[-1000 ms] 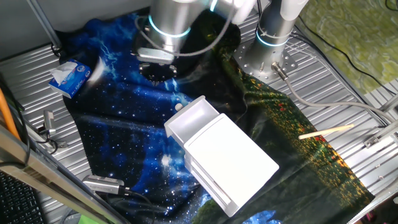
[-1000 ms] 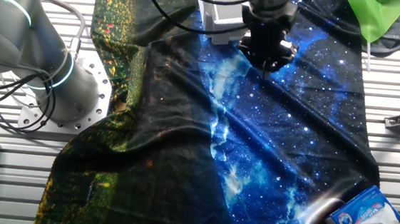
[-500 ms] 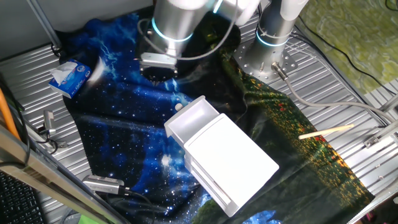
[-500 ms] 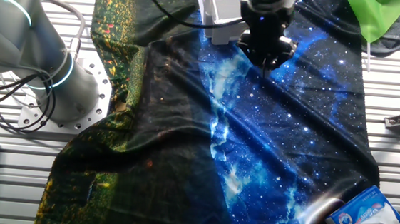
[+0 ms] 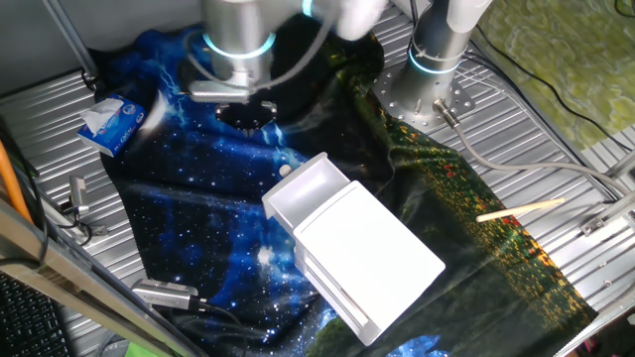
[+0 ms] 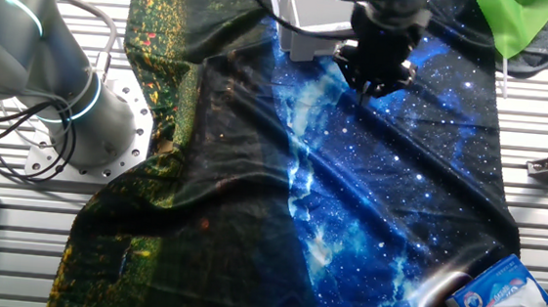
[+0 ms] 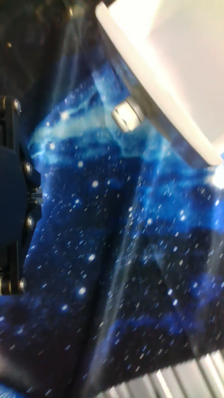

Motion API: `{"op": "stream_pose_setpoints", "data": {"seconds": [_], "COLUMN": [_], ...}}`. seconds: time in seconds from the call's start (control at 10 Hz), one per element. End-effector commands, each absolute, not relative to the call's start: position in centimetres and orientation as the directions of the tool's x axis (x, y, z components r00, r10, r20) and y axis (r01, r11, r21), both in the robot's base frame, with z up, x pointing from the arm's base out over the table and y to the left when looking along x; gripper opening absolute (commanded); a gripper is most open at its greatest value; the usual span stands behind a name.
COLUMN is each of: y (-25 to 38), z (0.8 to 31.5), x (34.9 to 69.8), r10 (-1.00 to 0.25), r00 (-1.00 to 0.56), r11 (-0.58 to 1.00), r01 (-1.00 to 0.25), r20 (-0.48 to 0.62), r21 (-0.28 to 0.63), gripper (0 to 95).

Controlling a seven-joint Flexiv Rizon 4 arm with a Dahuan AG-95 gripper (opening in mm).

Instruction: Grasp the handle and close the drawer

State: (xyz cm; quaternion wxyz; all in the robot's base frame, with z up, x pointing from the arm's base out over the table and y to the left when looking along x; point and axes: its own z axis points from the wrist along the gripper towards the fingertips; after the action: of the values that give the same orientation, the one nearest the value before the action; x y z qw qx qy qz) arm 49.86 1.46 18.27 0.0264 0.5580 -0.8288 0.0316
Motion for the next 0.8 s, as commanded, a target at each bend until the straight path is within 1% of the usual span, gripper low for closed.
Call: {"op": "stream_pose_setpoints", "data": {"seconds": [0.1, 0.4, 0.8], "y": [1.48, 1.54, 1.55], "z": [18.28, 18.25, 18.25], "x": [49.65, 49.68, 49.68], "r10": [-0.973, -0.994, -0.995], "r00": [-0.229, -0.103, -0.095], "r11": [0.229, 0.103, 0.095], "r01": [-0.973, -0.995, -0.995], "r20": [0.035, 0.028, 0.03], "r21": [-0.004, -0.002, 0.001], "gripper": [0.0, 0.0, 0.0]}}
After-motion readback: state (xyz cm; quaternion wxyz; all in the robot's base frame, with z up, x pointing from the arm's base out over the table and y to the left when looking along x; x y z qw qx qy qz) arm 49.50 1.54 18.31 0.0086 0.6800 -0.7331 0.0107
